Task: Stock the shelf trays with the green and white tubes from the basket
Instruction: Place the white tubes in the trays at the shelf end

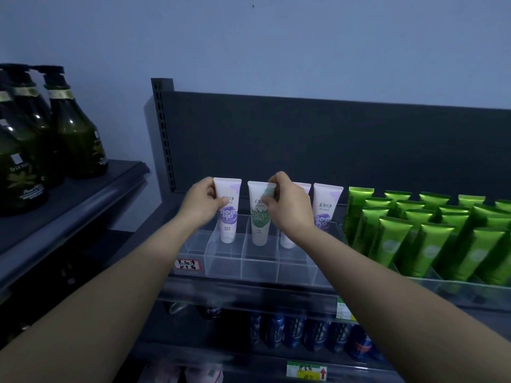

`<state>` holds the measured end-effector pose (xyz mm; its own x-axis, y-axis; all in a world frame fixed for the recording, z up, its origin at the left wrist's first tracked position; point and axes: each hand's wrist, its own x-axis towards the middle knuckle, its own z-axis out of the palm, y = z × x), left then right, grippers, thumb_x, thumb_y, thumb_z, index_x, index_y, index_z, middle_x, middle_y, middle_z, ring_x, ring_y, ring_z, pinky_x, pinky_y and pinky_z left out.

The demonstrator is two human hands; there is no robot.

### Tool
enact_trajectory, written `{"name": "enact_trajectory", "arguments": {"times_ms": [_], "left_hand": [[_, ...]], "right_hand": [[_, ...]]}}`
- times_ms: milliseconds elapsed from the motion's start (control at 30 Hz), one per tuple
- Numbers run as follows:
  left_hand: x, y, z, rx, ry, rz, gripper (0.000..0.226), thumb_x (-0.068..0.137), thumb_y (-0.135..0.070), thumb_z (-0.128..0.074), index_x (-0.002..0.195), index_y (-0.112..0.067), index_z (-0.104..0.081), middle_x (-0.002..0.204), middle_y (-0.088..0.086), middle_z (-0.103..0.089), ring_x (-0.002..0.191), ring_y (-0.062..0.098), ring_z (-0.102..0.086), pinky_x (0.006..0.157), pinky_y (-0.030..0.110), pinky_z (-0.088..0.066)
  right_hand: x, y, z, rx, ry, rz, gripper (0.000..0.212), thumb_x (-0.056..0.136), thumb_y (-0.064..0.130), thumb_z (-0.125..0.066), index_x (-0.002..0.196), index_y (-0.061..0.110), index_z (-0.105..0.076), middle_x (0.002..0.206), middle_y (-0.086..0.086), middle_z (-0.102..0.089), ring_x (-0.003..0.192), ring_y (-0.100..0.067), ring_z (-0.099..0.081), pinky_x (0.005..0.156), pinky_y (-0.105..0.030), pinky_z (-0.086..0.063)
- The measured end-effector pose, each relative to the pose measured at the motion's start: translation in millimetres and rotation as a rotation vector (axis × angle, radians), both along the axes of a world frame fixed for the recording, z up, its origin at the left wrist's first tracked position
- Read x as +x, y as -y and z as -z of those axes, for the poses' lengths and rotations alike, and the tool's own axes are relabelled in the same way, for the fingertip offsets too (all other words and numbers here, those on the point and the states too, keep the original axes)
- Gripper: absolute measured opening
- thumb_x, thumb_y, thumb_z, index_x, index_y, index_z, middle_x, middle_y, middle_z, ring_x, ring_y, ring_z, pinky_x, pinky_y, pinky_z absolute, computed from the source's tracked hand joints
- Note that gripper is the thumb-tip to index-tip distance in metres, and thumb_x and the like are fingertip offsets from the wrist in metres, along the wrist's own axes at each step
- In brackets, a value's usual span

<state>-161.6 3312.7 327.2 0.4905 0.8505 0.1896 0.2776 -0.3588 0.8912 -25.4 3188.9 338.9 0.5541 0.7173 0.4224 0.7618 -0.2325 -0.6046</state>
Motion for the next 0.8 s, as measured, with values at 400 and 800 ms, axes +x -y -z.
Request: {"name": "enact_trajectory", "arguments": {"times_ms": [400,800], "left_hand": [[0.3,9.7,-5.2,0.107,-0.129,-0.045,0.053,0.084,-0.007,-0.067,0.131,-0.019,-0.044,0.093,-0.004,-0.058,0.091,0.019,-0.060,0.080,0.033,-0.047],[-1.8,30.2,-18.9,0.468,-0.297,-0.088,0.073,0.088,-0.014,-0.063,0.149,-0.014,-0.022,0.147,0.010,-0.035,0.134,0.027,-0.035,0.106,0.038,-0.033]], "right_hand": [[1.6,5.9,-8.5,-0.147,0.218,0.023,0.036,0.090,0.013,-0.055,0.124,0.023,-0.049,0.106,-0.004,-0.064,0.093,-0.028,-0.060,0.070,-0.036,-0.049],[-2.9,21.3,-15.9,-0.106,0.366,-0.012,0.048,0.090,0.009,-0.053,0.136,0.022,-0.047,0.133,-0.002,-0.052,0.105,-0.031,-0.059,0.076,-0.038,-0.051]]}}
